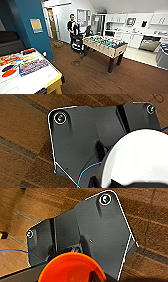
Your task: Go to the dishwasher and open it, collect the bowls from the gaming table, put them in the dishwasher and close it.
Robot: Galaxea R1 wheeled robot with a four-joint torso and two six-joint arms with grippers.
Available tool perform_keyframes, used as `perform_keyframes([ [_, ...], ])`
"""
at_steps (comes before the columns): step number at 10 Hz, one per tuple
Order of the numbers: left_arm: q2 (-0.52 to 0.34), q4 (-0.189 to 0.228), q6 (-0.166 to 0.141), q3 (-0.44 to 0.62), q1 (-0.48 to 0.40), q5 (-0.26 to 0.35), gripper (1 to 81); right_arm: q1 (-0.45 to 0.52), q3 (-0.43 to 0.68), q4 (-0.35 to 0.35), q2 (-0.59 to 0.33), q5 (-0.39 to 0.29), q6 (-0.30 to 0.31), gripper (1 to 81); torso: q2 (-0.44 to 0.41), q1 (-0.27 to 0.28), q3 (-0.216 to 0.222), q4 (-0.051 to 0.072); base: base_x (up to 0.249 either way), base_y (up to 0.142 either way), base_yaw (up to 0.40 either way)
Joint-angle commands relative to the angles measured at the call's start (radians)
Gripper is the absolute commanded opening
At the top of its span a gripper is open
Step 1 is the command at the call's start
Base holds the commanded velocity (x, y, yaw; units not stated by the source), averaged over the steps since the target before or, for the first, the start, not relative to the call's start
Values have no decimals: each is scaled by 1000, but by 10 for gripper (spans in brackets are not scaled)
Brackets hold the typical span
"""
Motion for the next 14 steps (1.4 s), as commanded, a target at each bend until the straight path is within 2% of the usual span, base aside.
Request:
perform_keyframes([
  [1, -11, 6, 0, 1, -46, 41, 10, 34, 11, -11, -11, -53, 1, 10, 0, 0, 88, 0, 0, 0, -393],
  [2, -11, 6, 0, 1, -46, 41, 10, 34, 11, -13, -11, -53, 1, 10, 0, 0, 112, 0, 0, 0, -392],
  [3, -11, 6, 0, 1, -46, 41, 10, 32, 10, -13, -11, -53, 1, 10, 0, 0, 50, 0, 0, 0, -393],
  [4, -12, 6, 0, 0, -46, 41, 10, 34, 7, -13, -10, -53, 1, 10, 0, 0, 78, 0, 0, 0, -393],
  [6, -13, 7, 0, 1, -46, 41, 10, 34, 6, -13, -10, -53, 1, 10, -1, -2, 93, 0, 0, 0, -393],
  [14, -11, 4, 0, 0, -45, 39, 10, 31, -18, -18, 6, -51, 1, 10, -1, -2, 93, 0, 0, 0, -393],
])
